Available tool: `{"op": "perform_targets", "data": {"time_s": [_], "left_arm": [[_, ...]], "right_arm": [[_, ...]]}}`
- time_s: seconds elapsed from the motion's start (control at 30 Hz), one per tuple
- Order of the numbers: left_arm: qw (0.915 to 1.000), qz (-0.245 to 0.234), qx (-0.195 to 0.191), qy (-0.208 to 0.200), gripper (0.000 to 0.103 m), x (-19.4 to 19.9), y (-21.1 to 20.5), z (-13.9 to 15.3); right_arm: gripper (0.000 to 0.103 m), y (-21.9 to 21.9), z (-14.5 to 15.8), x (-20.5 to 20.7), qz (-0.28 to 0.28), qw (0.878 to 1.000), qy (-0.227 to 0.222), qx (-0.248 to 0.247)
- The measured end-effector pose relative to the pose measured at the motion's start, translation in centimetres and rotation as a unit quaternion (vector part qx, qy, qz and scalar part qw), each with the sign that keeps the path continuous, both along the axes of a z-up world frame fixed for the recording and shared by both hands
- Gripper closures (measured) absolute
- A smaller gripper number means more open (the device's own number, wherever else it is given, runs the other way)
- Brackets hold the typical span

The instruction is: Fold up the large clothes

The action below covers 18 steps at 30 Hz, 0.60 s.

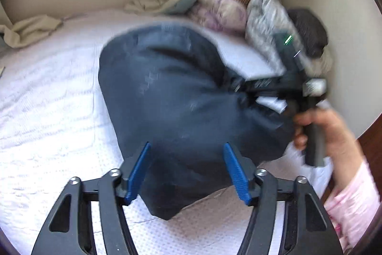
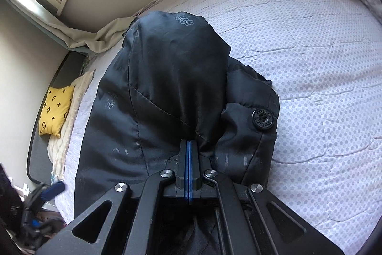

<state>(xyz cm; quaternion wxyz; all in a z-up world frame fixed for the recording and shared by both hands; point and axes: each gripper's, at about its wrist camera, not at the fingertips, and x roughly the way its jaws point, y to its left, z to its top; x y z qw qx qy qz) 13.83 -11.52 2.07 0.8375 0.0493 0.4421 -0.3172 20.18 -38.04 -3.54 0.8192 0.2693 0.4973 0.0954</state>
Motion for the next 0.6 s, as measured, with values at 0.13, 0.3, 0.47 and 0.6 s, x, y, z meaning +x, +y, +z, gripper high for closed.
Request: {"op": "perform_targets", "data": {"time_s": [0.13,0.3,0.47,0.6], "left_arm": [[0.9992,-0.005,0.032,-0.023,0.034,-0.3,-0.3,-2.0],[0.9988,-0.002,0.044,-0.024,0.033,0.6,-0.9,-3.0],[0.9993,0.004,0.034,-0.013,0.033,0.9,-0.8,-3.3],[0.9992,0.007,0.036,-0.016,0.033,0.8,-0.9,-3.3]], "right_arm": [[0.103,0.7,0.4,-0.3,-0.003,1.0,0.001,-0.018],[0.103,2.1,1.8,-0.8,-0.006,0.998,-0.012,-0.059],[0.056,3.9,7.2,-3.3,-0.025,0.987,-0.086,-0.133],[0.056,7.3,10.3,-5.7,0.024,0.979,-0.144,-0.143]]}}
